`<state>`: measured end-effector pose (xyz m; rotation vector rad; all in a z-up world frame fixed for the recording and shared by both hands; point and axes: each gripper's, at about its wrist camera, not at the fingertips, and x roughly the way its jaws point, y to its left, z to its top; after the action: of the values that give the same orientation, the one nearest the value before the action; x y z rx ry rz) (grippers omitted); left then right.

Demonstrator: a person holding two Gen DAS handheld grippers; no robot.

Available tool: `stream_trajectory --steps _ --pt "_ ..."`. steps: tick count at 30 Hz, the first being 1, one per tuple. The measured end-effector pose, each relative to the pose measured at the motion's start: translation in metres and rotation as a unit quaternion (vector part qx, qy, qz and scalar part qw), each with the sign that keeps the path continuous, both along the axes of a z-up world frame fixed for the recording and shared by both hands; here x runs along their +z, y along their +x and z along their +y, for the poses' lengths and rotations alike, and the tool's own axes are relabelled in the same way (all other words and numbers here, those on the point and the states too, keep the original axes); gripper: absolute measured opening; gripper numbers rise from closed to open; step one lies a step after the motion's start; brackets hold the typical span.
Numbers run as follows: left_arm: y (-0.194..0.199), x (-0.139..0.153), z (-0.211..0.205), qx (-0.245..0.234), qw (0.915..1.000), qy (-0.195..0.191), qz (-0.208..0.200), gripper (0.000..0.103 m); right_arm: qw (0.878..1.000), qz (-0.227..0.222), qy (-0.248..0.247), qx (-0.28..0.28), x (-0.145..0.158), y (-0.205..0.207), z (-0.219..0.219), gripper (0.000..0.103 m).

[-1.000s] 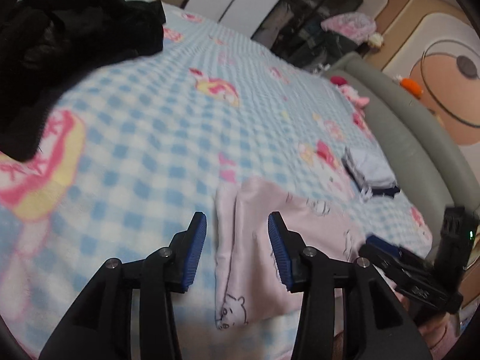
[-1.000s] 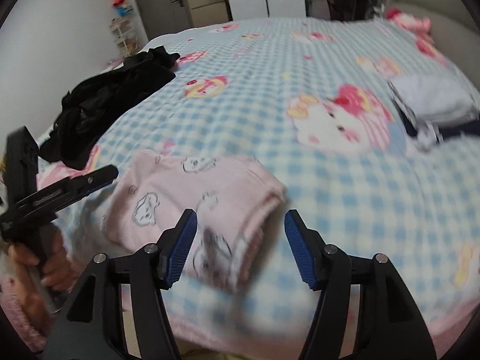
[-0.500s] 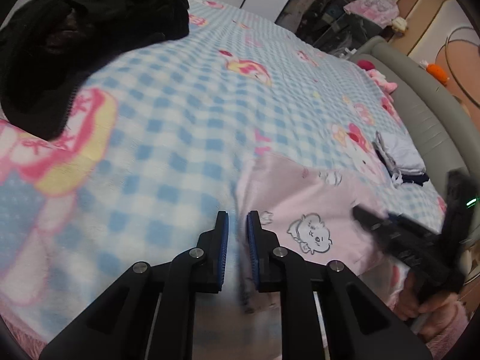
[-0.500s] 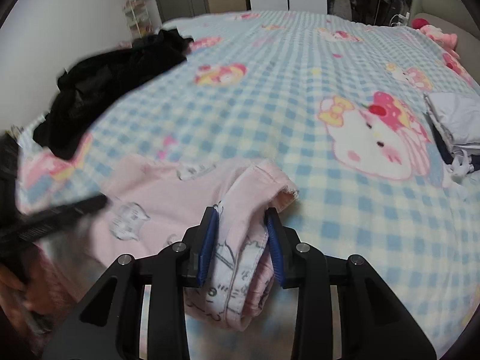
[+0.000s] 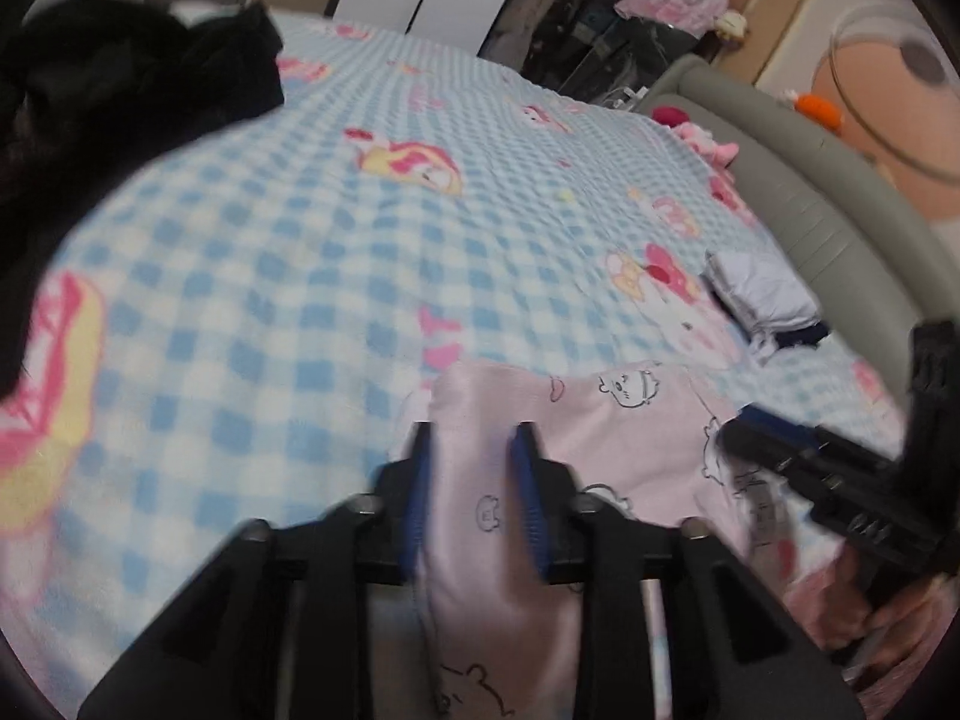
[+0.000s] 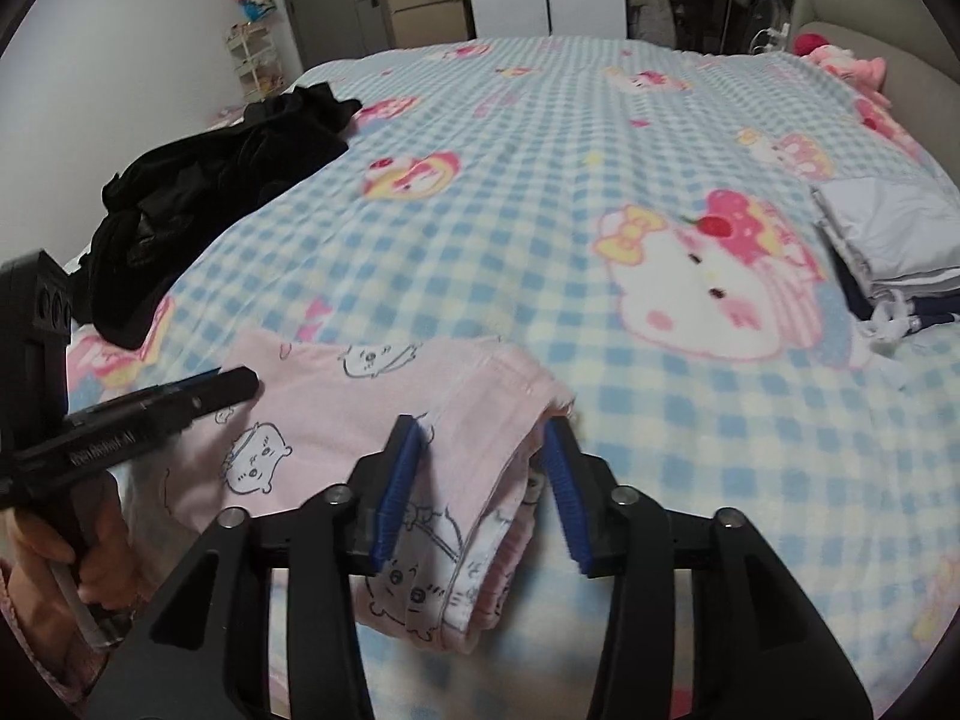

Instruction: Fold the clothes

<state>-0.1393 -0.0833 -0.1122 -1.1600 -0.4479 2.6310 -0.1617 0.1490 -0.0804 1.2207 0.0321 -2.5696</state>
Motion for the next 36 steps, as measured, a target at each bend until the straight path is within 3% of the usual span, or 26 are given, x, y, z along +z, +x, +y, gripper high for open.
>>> stream_trajectory --steps 8,11,14,16,20,22,25,27,31,33,36 --pt "0.016 0.009 -0.018 0.035 0.9992 0.016 0.013 0.006 0.999 -0.011 -0.029 -0.026 0.003 -0.011 0.008 0.046" --pt "0.018 0.002 -0.025 0.049 0.9986 0.019 -0.011 0.006 1.0 -0.01 -0.025 -0.005 0.001 -0.013 -0.003 0.046" --pt "0.011 -0.013 -0.032 0.058 0.9968 0.026 -0.048 0.01 1.0 -0.026 0.009 0.013 -0.018 -0.02 -0.016 0.048" --pt "0.007 -0.018 -0.034 0.06 0.9957 0.035 -0.061 0.013 0.999 -0.042 0.028 0.004 -0.036 -0.028 -0.017 0.059" --pt "0.015 -0.003 -0.037 0.074 0.9962 0.038 -0.025 0.032 0.997 -0.05 -0.023 -0.046 -0.02 -0.036 0.006 0.061" --pt "0.021 0.012 -0.032 0.061 0.9976 0.027 0.016 0.036 0.997 -0.025 -0.028 -0.063 -0.004 -0.031 0.012 0.061" --pt "0.024 0.023 -0.016 0.016 0.9984 0.033 0.042 0.037 0.998 -0.014 -0.048 -0.035 0.011 -0.017 0.007 0.061" --pt "0.023 0.02 0.0 0.001 0.9995 0.017 0.026 0.037 0.999 -0.024 -0.034 -0.007 0.008 -0.01 -0.008 0.061" --pt "0.031 0.004 0.032 -0.018 0.9976 -0.062 -0.025 0.037 0.998 -0.047 0.043 0.022 -0.021 -0.001 -0.033 0.062" --pt "0.036 -0.001 0.034 -0.022 0.9954 -0.087 -0.034 0.037 0.998 -0.055 0.032 0.009 -0.03 0.002 -0.025 0.064" --pt "0.039 0.001 0.016 0.005 0.997 -0.068 -0.037 0.037 0.998 -0.058 -0.008 -0.019 -0.03 0.005 -0.007 0.068"
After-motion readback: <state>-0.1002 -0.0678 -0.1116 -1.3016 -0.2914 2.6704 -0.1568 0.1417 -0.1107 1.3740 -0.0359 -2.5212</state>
